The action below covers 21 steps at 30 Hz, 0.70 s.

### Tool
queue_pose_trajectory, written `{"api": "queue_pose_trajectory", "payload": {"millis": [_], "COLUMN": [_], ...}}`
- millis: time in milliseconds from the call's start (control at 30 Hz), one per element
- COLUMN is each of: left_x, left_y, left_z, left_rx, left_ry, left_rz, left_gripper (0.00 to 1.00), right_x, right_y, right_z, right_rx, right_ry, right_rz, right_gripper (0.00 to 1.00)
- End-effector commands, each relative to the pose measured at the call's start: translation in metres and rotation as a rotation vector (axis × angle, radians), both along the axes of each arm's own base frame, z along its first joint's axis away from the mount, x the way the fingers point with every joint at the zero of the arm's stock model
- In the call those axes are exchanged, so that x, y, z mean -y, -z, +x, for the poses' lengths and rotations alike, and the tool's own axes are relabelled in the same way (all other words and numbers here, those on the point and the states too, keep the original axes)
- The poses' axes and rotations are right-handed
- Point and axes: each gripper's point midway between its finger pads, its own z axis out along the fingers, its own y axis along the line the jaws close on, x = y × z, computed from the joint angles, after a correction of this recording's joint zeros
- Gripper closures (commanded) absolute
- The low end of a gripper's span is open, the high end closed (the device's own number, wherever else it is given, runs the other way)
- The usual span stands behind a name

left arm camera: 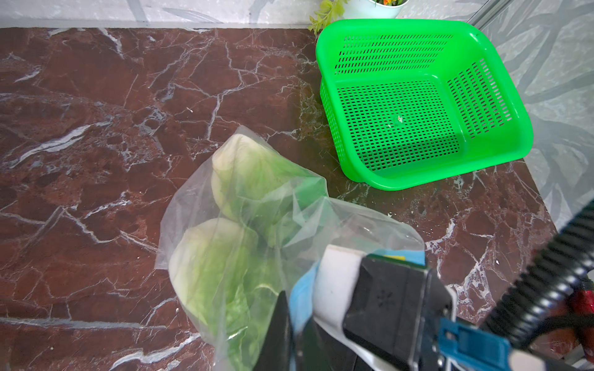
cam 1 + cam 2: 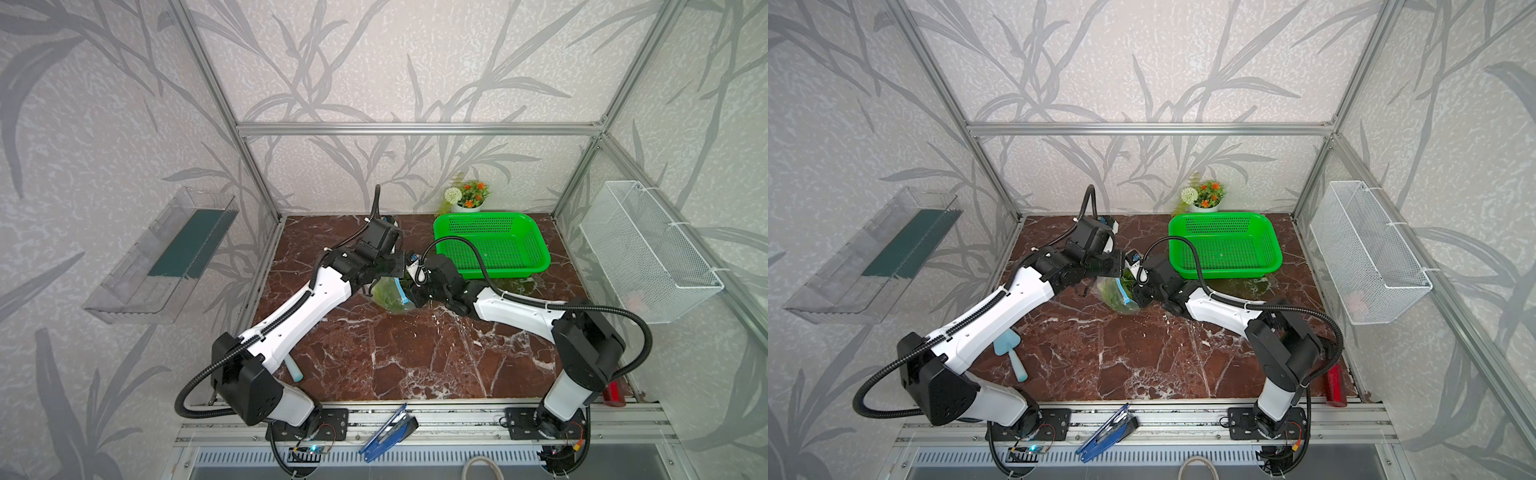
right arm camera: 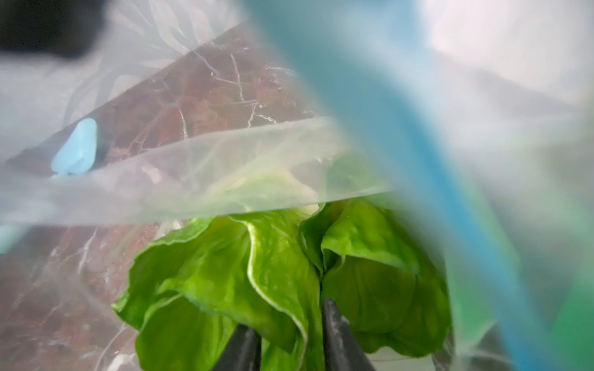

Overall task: Open the zip-top bag and take out the chinese cabbages
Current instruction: Pick up the Chinese cabbage from the zipper food storage bag.

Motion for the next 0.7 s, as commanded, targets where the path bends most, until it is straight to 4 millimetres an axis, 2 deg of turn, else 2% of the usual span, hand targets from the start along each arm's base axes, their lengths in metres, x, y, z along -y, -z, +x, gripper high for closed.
{"api": "queue_pose_trajectory", "payload": {"millis": [0, 67, 100, 167, 200, 333, 500, 667], "left_x": [0.023, 0.022, 0.021, 0.020, 0.021, 0.022, 0.038, 0.050], "left_y": [-0.041, -0.039, -0.036, -0.031, -0.028, -0.012, 0.001, 0.004], "left_z": [-0.007, -0.006, -0.006, -0.004, -0.004, -0.001, -0.007, -0.012], "left_rx": [0.083, 0.078, 0.073, 0.062, 0.055, 0.018, -0.057, -0.082], "left_ry": [0.078, 0.073, 0.071, 0.065, 0.064, 0.063, 0.142, 0.184], "left_rz": [-0.133, -0.128, -0.126, -0.121, -0.117, -0.098, -0.105, -0.142], "left_gripper": [1.00, 1.00, 1.00, 1.00, 1.00, 1.00, 1.00, 1.00], "right_x": [-0.009, -0.010, -0.010, -0.010, -0.009, -0.005, 0.005, 0.015], "right_y": [0.016, 0.008, 0.001, -0.009, -0.027, -0.063, -0.102, -0.122], "right_z": [-0.008, -0.009, -0.009, -0.010, -0.012, -0.019, -0.026, -0.027], "right_rx": [-0.015, 0.000, 0.014, 0.029, 0.054, 0.099, 0.124, 0.121], "right_ry": [-0.040, -0.039, -0.040, -0.039, -0.044, -0.049, -0.021, 0.026], "right_rz": [-0.046, -0.035, -0.027, -0.013, 0.013, 0.071, 0.147, 0.159], "right_gripper": [0.86, 0.98, 1.00, 1.00, 1.00, 1.00, 1.00, 1.00]}}
